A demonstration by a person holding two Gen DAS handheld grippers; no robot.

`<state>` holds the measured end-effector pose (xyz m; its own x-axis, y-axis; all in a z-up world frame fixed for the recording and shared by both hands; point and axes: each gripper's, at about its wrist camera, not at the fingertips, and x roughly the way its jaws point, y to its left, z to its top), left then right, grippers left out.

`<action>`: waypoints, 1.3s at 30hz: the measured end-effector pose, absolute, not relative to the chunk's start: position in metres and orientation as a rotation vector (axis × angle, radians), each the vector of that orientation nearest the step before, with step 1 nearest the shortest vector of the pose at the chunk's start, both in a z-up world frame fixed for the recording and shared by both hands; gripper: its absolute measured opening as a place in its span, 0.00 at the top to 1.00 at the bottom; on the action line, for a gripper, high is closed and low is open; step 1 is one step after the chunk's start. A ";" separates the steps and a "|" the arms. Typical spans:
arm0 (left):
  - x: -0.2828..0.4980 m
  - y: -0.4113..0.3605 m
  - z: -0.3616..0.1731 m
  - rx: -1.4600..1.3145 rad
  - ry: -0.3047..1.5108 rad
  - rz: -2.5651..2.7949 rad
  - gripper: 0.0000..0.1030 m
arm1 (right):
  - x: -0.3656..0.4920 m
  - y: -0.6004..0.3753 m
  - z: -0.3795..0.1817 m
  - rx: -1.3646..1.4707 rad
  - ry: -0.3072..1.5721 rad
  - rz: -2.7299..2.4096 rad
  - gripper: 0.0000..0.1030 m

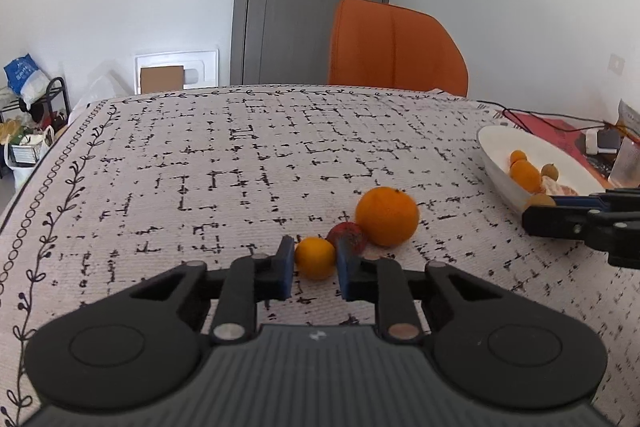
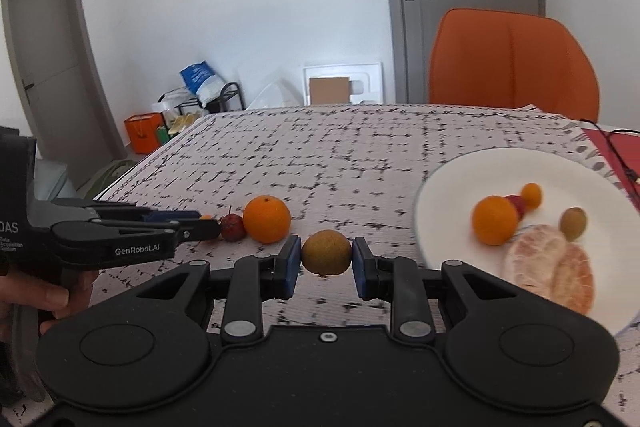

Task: Organize fruits
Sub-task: 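Grasp the yellow round fruit with the right tool while the left tool grasps a small mandarin, then carry the yellow fruit with the right tool while the left tool carries the mandarin over the plate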

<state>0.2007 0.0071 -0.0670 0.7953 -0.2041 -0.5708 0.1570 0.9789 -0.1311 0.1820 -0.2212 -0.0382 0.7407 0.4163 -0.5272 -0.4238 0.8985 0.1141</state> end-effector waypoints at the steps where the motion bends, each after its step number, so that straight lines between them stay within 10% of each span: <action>1: 0.200 0.006 -0.066 -0.080 0.621 -0.194 0.80 | 0.181 -0.226 -0.037 -0.011 0.568 0.453 0.75; 39: 0.210 -0.113 -0.022 0.040 0.538 -0.411 0.80 | 0.169 -0.355 -0.038 0.094 0.503 0.146 0.71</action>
